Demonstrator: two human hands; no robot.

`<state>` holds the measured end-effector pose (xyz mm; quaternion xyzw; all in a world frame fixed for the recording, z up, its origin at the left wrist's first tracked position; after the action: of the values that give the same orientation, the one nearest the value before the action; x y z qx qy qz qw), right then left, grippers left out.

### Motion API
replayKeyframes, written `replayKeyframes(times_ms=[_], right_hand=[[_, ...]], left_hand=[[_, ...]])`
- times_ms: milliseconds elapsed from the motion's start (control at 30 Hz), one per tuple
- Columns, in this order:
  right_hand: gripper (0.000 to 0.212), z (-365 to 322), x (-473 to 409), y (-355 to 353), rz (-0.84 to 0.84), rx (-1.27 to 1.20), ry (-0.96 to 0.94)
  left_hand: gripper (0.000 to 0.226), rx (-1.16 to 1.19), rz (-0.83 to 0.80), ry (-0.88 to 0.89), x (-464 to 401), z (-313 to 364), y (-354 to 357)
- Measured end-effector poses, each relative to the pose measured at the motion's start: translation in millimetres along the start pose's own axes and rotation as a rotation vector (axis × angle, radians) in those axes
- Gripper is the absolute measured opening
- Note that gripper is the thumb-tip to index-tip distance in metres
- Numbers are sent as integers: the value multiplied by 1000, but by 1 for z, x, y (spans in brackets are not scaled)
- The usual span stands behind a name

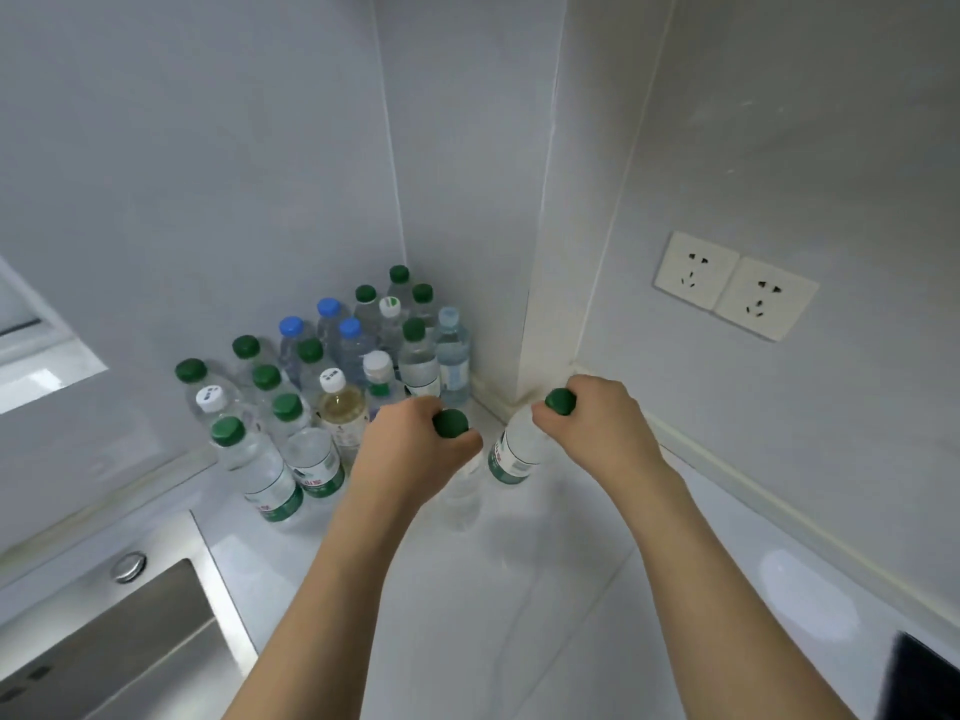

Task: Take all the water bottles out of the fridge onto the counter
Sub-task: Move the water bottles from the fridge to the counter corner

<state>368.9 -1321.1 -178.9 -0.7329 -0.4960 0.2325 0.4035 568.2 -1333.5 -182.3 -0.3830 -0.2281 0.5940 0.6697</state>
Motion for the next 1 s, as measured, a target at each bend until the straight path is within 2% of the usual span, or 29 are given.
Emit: replayKeyframes(times_ms=[300,567,700,833,1000], right_hand=[[39,-46,-85,45,-95,115,-127],[34,-63,-145,88,-170,194,-81],[35,-74,-162,103,-180,245,-73],[26,-76,-171,114,-214,254,-98],[28,-70,-176,116,-176,271,-139]], left_hand=[[29,-41,-67,-55,-78,-42,9],[23,-78,-190,-17,-126,-59,32],[22,-85,-177,8,-144,-70,41],[16,-52,-110,26,-148,-79,50],[32,-144,-91,89,-150,-81,61]])
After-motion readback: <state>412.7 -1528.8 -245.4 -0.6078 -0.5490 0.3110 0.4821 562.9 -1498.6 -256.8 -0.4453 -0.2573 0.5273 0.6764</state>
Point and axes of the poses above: each hand's wrist, its own x-axis away from the middle knuckle, its own y-axis out of the palm, z = x × y, the point moved 3 cm from there along -x, towards the middle knuckle, and after that the axes turned 10 degrees about y, right-handed, at the moved point
